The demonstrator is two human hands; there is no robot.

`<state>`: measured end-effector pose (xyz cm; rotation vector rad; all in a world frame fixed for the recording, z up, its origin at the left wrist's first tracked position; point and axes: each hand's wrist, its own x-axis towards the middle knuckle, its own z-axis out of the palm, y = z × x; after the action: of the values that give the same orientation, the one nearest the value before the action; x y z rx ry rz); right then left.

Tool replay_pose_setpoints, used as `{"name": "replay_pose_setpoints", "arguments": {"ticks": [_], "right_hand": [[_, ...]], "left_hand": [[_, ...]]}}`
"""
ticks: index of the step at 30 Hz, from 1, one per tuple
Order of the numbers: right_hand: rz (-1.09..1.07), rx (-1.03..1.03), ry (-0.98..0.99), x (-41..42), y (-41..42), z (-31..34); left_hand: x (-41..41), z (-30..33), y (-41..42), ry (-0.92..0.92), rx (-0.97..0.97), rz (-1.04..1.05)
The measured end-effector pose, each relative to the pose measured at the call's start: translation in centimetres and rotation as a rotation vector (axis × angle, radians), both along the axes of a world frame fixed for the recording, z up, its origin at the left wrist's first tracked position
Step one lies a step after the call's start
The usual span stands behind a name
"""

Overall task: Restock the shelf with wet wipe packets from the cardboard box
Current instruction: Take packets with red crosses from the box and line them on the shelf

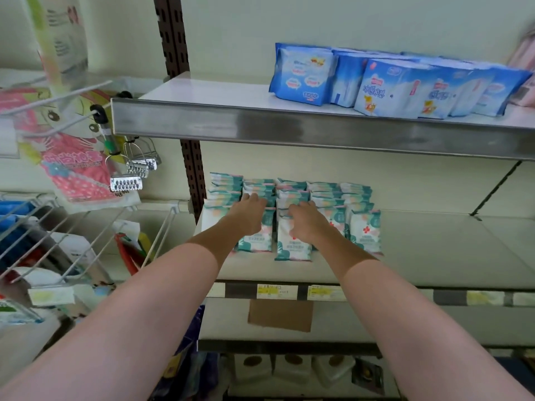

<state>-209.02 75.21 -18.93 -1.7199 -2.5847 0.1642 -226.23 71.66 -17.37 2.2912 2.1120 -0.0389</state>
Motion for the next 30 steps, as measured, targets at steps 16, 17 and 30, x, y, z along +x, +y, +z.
{"name": "replay_pose_setpoints", "arguments": {"ticks": [16, 17, 30], "right_hand": [[-0.034, 0.072, -0.018, -0.3, -3.2, 0.3], [-0.038, 0.076, -0.014, -0.3, -3.6, 0.3], [-0.037, 0.084, 0.063, -1.8, -9.8, -1.2]], "left_hand": [[-0.4, 0.4, -2.4, -0.003, 0.117, -0.016], [-0.4, 0.5, -2.6, -0.004, 0.121, -0.025], [-1.8, -1.0, -7.5, -0.023, 0.072, -0.032]]}}
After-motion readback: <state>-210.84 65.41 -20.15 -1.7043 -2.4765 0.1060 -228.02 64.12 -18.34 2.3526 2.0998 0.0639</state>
